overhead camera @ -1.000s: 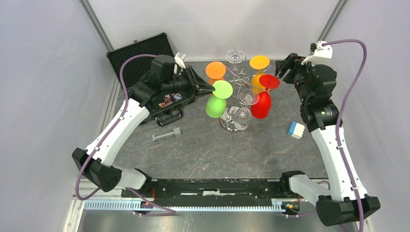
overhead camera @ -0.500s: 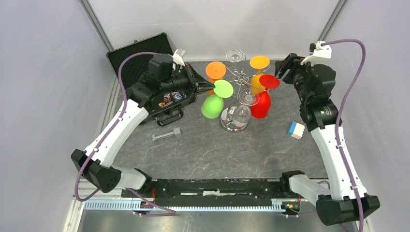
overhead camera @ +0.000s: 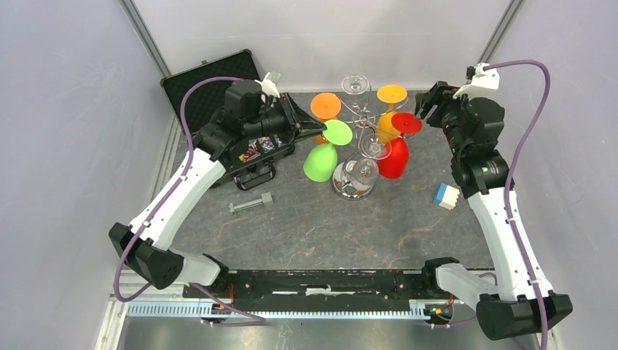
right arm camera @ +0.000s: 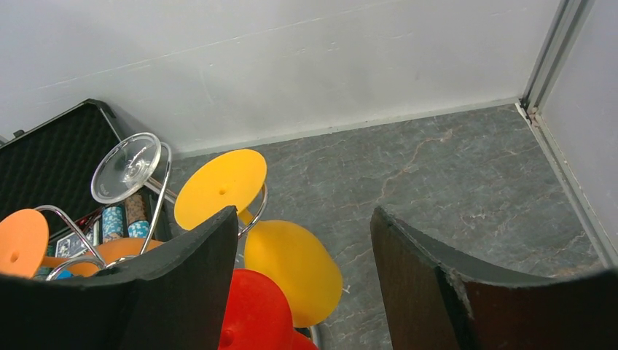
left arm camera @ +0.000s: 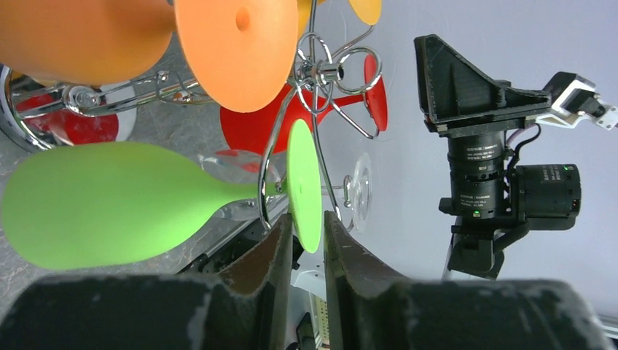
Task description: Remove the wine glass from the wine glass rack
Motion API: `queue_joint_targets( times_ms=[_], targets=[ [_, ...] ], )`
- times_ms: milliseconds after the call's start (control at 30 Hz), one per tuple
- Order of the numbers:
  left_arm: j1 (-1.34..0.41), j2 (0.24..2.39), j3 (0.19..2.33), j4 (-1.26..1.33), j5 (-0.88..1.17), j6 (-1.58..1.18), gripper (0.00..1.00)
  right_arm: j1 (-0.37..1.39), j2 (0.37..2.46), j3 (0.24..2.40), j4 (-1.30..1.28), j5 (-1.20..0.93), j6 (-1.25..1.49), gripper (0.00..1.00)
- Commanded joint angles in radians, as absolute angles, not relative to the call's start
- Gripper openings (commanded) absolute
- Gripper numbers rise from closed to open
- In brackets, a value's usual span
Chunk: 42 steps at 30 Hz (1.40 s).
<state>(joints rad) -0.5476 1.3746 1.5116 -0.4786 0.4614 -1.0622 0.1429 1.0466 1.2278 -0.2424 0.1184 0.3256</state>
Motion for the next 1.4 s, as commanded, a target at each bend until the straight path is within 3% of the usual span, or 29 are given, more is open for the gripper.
queue_joint_targets(
  times_ms=[0, 300, 367, 467, 1067, 1367],
  targets=[
    [-0.557, 1.403, 1.548, -0.492, 0.497, -1.080, 0.27, 0.141, 1.028, 1.220, -0.214, 0.147, 0.322, 0.72],
    [-0.563, 1.419, 1.549, -0.492, 0.491, -1.087, 0.26, 0.141, 1.025, 1.215, -0.214, 0.153, 0.319, 0.72],
    [-0.563, 1.418, 1.551, -0.493, 0.487, -1.085, 0.20, 0.141, 1.026, 1.217, -0.214, 0.156, 0.318, 0.72],
    [-0.564, 1.410, 1.554, -0.505, 0.482, -1.070, 0.03, 0.141, 1.024, 1.218, -0.215, 0.161, 0.316, 0.72],
    [-0.547, 1.334, 1.565, -0.561, 0.453, -0.993, 0.02, 0.141, 1.004, 1.207, -0.234, 0.178, 0.318, 0.72],
    [-0.536, 1.326, 1.549, -0.518, 0.358, -1.070, 0.02, 0.140, 0.980, 1.200, -0.235, 0.179, 0.303, 0.82]
  ],
)
